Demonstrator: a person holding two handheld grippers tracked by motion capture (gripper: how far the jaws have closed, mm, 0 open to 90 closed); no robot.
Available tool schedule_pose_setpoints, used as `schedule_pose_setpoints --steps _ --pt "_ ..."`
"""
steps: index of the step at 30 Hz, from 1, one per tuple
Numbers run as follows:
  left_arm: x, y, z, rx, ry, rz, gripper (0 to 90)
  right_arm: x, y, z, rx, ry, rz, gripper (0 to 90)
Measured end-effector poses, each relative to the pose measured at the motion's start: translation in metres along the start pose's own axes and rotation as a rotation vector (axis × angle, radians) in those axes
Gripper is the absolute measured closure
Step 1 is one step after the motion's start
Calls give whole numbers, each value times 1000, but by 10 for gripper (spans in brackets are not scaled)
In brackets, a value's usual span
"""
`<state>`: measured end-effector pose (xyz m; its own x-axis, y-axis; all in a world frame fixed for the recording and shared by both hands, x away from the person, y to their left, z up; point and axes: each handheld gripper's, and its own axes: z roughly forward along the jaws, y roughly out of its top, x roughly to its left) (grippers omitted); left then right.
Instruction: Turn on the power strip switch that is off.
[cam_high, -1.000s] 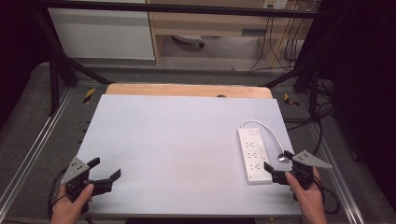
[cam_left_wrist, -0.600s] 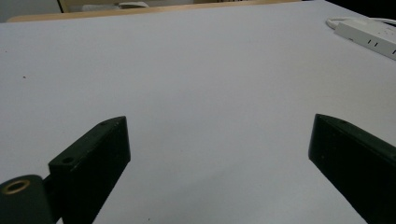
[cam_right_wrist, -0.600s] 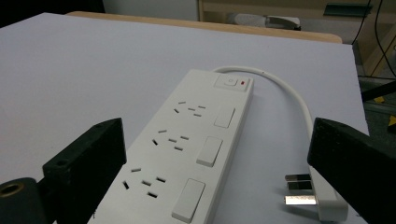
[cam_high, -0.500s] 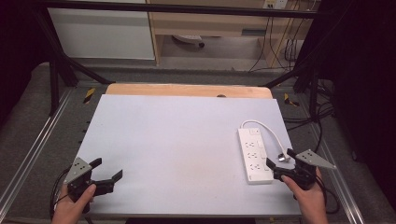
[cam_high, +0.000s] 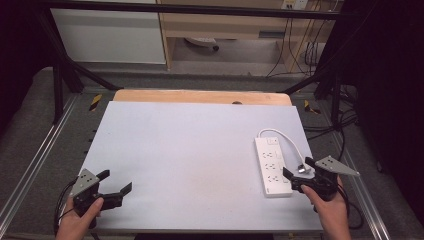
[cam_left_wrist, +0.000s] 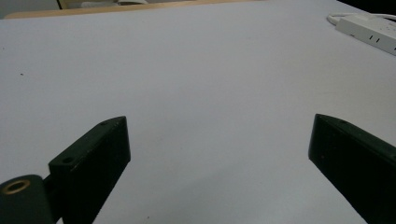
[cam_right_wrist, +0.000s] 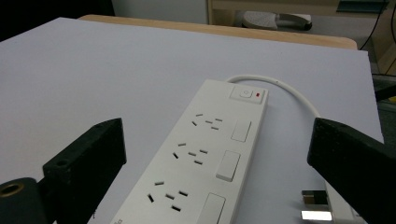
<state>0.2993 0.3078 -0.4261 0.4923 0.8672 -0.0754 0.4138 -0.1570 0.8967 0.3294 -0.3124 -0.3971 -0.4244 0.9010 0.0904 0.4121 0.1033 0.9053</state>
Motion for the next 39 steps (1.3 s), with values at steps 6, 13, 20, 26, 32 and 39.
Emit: schedule_pose_setpoints --steps 6,13,20,26,32,39 --pt "0 0 0 4 -1 5 57 3 9 1 -6 5 -1 45" --pt "0 0 0 8 -7 7 57 3 11 2 4 11 -3 45" --pt "-1 -1 1 10 -6 9 57 4 17 6 9 20 -6 45" --pt "-1 -1 1 12 -7 9 57 7 19 7 15 30 -12 46" --pt "-1 -1 1 14 -8 10 57 6 23 10 13 40 -9 47" --pt "-1 -1 1 19 -8 11 57 7 29 15 8 50 -7 47"
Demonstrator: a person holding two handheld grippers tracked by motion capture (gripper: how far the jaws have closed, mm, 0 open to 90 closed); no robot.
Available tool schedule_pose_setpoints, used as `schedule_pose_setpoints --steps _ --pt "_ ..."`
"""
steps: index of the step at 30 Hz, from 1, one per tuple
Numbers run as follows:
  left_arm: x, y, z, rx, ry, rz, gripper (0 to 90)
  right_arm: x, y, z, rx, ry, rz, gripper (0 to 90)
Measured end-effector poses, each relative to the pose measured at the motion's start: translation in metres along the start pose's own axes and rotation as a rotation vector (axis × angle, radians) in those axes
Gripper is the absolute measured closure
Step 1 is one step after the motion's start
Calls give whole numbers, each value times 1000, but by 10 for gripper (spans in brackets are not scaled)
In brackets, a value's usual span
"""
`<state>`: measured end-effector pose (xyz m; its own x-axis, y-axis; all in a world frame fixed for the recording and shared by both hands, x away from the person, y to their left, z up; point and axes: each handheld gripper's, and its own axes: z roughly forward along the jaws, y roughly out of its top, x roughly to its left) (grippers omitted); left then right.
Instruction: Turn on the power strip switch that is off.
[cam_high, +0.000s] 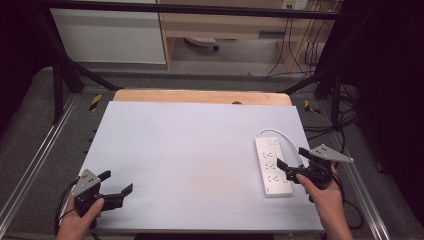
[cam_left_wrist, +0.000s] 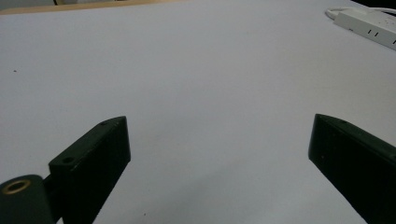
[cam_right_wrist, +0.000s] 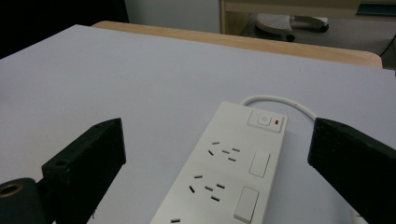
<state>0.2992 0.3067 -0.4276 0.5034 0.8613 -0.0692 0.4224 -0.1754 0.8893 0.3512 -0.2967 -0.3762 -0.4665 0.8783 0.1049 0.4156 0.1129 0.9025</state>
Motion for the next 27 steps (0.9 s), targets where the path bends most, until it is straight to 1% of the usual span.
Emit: schedule_pose_setpoints --steps 10,18,19,25,27 --pt "0 0 1 2 -3 0 57 -1 10 8 -1 5 -9 51" --pt "-1 0 1 4 -4 1 57 -6 17 11 -5 2 5 49" --pt "-1 0 1 4 -4 2 57 -8 19 12 -5 4 17 50" --pt "0 -1 1 9 1 8 58 -11 25 17 -6 -2 14 54" --pt "-1 -1 1 10 0 9 57 -13 28 20 -7 2 21 53"
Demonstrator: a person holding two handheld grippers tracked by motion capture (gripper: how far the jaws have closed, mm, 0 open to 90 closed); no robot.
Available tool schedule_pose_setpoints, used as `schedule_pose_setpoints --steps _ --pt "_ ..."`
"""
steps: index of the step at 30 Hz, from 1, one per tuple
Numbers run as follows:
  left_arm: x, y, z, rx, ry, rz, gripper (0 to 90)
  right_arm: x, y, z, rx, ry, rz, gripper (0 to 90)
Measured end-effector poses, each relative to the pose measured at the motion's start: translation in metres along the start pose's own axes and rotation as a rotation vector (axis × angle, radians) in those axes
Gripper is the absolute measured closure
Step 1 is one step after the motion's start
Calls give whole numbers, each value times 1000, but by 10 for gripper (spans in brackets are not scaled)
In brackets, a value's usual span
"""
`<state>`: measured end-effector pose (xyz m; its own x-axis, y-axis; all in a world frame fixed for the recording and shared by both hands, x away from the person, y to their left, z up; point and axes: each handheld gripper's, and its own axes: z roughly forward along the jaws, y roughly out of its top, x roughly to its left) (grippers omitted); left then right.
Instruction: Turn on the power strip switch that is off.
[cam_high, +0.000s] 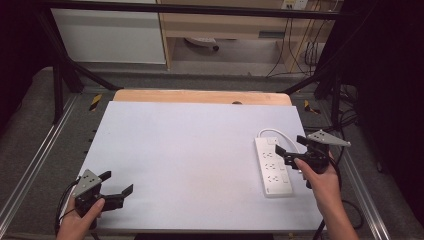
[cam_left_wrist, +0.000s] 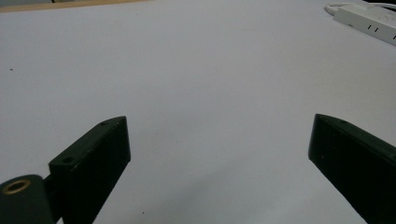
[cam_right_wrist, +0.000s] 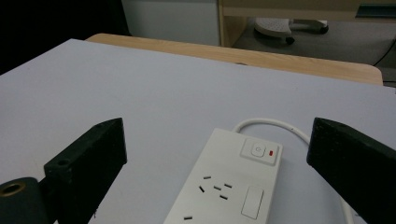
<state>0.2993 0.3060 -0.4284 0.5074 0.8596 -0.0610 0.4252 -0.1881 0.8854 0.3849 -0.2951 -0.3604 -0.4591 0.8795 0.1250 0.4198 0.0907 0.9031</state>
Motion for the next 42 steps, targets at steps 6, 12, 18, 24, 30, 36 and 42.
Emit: schedule_pose_setpoints --steps 6,12,18,24,30,36,42 --pt "0 0 0 2 -1 4 58 -2 5 7 6 1 9 53" --pt "-1 -1 1 9 -10 12 58 -3 9 16 15 -2 12 62" --pt "-1 0 0 2 -7 13 58 -6 14 25 35 -1 20 108" --pt "-1 0 0 3 -6 14 58 -10 15 29 43 6 41 164" --pt "-1 0 0 4 -6 15 57 -16 16 35 88 4 49 242" --pt "-1 0 1 5 -7 16 58 -18 15 38 110 -11 48 333" --pt "-1 0 1 5 -8 16 57 -20 14 41 130 -18 29 463"
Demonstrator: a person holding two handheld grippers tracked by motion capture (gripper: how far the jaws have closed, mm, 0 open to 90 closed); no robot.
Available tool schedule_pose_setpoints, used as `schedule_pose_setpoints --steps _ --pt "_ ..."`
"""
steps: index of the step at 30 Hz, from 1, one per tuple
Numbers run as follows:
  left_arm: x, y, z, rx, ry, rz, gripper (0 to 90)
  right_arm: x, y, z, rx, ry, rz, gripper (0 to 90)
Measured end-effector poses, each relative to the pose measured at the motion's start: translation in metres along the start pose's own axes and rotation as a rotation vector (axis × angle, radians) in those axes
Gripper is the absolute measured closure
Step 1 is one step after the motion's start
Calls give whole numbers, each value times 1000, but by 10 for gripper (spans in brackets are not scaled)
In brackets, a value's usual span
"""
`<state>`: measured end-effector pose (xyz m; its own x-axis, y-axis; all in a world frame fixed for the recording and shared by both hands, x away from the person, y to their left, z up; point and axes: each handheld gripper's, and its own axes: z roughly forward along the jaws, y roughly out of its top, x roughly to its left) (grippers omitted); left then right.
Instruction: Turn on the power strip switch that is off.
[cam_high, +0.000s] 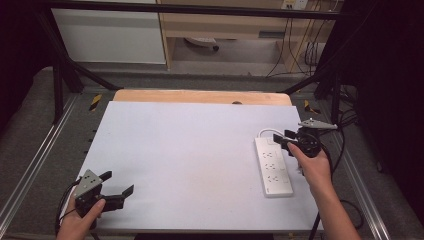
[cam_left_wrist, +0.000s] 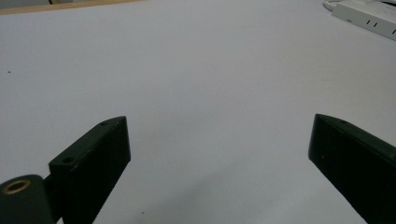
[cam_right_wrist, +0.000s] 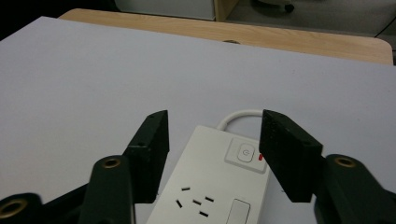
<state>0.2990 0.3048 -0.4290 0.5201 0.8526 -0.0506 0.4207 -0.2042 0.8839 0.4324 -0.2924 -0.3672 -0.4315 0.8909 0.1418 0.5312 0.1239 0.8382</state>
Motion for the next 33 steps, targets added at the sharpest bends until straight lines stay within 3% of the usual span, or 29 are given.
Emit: schedule_pose_setpoints --steps 12,33 --pt "0 0 0 2 -1 3 58 -2 -3 7 48 -18 -27 621" --pt "0 0 1 9 -3 9 58 -1 -9 18 66 -44 -46 794"
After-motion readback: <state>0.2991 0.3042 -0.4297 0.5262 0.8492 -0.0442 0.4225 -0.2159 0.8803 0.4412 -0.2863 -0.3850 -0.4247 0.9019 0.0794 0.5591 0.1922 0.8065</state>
